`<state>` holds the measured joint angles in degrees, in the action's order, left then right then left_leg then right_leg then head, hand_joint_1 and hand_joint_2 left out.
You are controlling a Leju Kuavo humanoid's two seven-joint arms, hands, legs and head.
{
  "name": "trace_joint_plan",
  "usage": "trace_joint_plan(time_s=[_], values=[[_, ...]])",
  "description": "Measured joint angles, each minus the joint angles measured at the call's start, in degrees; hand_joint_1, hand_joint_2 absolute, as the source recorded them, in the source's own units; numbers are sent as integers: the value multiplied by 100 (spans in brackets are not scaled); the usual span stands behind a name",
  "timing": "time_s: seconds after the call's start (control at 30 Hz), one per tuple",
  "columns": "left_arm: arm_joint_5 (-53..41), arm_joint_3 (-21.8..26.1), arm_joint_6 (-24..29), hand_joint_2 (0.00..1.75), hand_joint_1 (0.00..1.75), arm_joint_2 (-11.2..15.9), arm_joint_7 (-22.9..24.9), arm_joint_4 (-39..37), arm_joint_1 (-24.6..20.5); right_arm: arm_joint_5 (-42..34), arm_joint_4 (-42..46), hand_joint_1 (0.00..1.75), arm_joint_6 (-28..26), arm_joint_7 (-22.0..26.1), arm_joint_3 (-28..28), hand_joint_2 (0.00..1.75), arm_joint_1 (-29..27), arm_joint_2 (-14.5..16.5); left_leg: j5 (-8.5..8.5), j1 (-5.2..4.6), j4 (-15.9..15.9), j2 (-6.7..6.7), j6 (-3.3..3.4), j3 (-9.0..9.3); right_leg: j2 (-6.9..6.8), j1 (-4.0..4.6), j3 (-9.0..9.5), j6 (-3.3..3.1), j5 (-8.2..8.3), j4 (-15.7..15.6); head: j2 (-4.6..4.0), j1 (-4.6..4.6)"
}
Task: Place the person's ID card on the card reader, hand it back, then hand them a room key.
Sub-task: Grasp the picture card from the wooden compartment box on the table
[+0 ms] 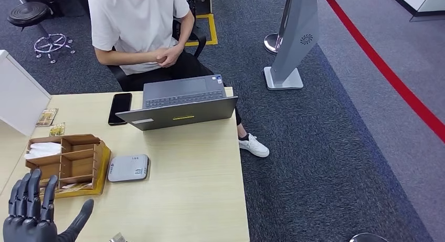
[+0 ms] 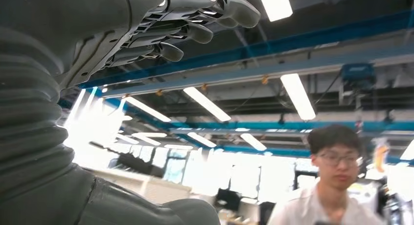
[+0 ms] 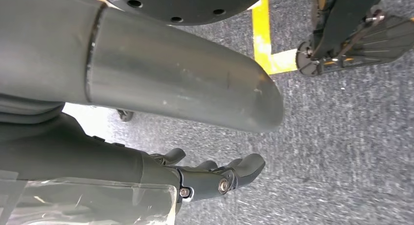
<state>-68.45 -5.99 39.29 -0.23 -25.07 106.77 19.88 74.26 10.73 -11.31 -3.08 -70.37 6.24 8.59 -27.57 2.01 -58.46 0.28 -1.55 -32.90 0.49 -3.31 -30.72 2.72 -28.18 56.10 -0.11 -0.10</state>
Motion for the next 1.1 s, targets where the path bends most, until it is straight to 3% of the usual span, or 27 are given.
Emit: trace_joint_plan(time_s=[0.1,0.2,0.33,0.57,1.1], values=[[-237,53,-305,175,0,218,882,-235,101,74,0,0,35,-95,-5,0,-2,1,0,1,1,0,-1,1,0,1,-3,-2,-2,0,0,-1],[-349,145,-961,175,0,502,1604,-703,5,177,0,0,57,-175,-2,0,-4,2,2,5,3,-1,-3,2,-2,3,-2,-3,-2,1,0,-1],[-347,288,-1683,175,0,799,2111,-1507,-271,328,0,0,70,-229,33,0,-13,2,6,11,4,0,-8,2,-1,9,1,-3,0,1,0,-2],[-225,521,-2031,175,0,997,2262,-2485,-643,491,0,0,82,-263,177,0,-33,2,6,11,2,-8,-7,4,-5,9,5,-3,1,1,0,-3],[-237,551,-1960,175,0,906,2234,-3118,-1123,528,0,0,84,-228,291,0,-32,0,6,12,1,-11,-7,4,-7,11,6,-3,1,1,0,-3]])
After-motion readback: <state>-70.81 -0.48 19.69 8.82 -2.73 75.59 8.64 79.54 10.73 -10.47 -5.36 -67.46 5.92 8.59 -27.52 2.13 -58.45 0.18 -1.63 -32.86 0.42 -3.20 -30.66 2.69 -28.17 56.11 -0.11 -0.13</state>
